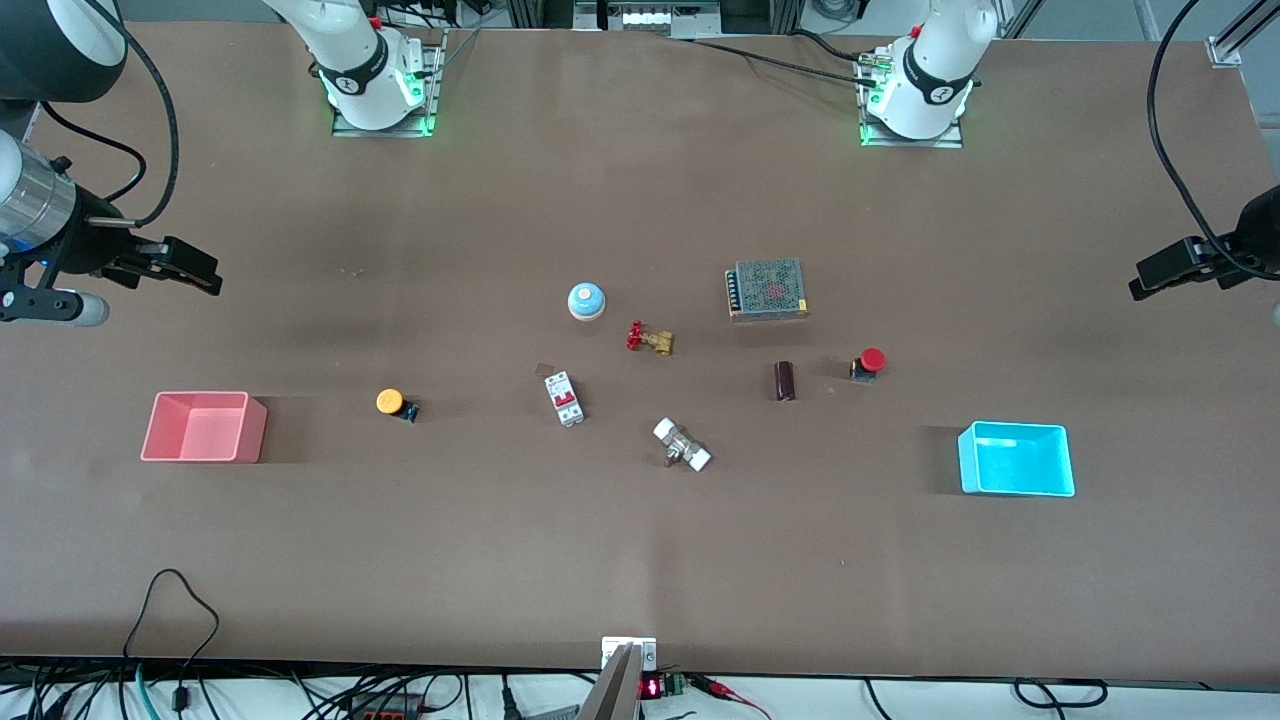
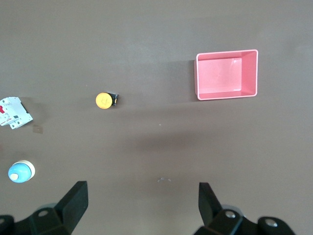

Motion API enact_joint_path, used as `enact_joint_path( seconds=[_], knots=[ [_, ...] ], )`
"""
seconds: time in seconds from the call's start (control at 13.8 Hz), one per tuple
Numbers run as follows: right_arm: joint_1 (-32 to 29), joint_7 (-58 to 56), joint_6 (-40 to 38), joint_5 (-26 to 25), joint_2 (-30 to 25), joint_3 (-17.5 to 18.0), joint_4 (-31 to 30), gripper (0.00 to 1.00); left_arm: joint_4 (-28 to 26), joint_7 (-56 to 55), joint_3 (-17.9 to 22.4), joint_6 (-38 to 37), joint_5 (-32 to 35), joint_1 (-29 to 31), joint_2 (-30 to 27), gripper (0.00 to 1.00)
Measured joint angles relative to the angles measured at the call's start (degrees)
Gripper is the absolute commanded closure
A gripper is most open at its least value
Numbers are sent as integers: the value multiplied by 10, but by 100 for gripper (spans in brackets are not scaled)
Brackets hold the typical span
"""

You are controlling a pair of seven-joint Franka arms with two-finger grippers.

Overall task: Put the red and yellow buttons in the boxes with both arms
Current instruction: 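Move the right gripper toward the yellow button while the left gripper reaches the red button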

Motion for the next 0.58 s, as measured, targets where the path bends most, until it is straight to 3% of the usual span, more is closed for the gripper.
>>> enact_joint_path(
  seconds=[0.58],
  knots=[
    [4, 0, -26, 0, 15, 4, -1, 0, -4, 3, -3, -11, 0, 0, -1, 0]
  ],
)
